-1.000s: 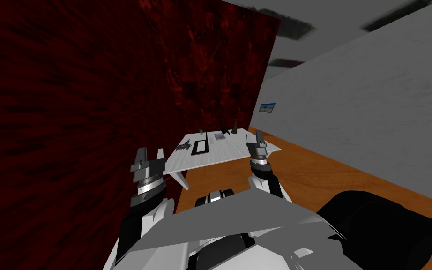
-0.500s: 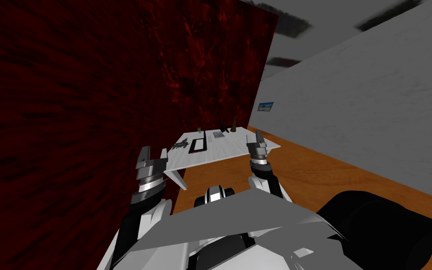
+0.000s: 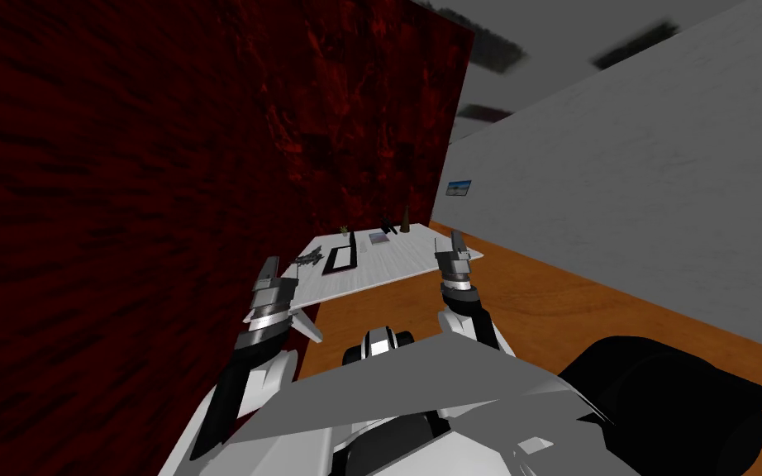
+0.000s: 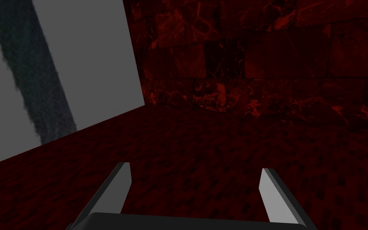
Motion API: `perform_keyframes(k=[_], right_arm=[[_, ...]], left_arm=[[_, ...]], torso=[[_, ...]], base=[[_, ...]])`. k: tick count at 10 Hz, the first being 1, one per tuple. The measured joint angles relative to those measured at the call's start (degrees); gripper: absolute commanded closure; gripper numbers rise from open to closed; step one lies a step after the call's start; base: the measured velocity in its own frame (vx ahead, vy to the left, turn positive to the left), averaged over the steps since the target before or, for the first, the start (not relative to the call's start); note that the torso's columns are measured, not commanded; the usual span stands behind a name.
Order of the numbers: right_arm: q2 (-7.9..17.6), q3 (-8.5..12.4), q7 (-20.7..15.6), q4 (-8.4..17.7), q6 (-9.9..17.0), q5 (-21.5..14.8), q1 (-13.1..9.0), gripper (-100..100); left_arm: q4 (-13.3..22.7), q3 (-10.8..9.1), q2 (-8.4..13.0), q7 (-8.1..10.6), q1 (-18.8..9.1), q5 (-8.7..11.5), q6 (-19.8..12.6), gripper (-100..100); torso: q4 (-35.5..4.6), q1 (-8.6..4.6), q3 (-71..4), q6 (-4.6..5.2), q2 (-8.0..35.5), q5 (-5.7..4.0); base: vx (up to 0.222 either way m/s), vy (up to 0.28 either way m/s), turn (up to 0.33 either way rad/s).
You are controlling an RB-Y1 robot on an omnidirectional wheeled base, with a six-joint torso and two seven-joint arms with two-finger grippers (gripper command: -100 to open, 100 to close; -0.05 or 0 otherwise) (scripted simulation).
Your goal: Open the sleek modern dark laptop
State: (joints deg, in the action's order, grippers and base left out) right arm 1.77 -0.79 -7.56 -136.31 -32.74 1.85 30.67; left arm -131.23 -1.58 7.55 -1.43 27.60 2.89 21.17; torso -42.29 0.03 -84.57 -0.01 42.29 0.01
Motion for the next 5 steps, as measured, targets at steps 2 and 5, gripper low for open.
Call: perform_keyframes(k=[2, 5], right_arm=[[0.0, 0.0, 0.0, 0.0, 0.0, 0.0, 0.0, 0], [0.0, 0.0, 0.0, 0.0, 0.0, 0.0, 0.0, 0]], left_arm=[[0.7, -1.15, 0.3, -0.48, -1.3, -0.7, -3.1, -100], [2.2, -2.63, 0.5, -1.26, -2.6, -1.8, -6.7, -100]], torso=[[0.0, -0.06, 0.0, 0.01, 0.0, -0.02], [0.0, 0.04, 0.0, 0.0, 0.0, 0.01]], base=[[0.027, -0.071, -0.109], [0.021, -0.053, -0.089]])
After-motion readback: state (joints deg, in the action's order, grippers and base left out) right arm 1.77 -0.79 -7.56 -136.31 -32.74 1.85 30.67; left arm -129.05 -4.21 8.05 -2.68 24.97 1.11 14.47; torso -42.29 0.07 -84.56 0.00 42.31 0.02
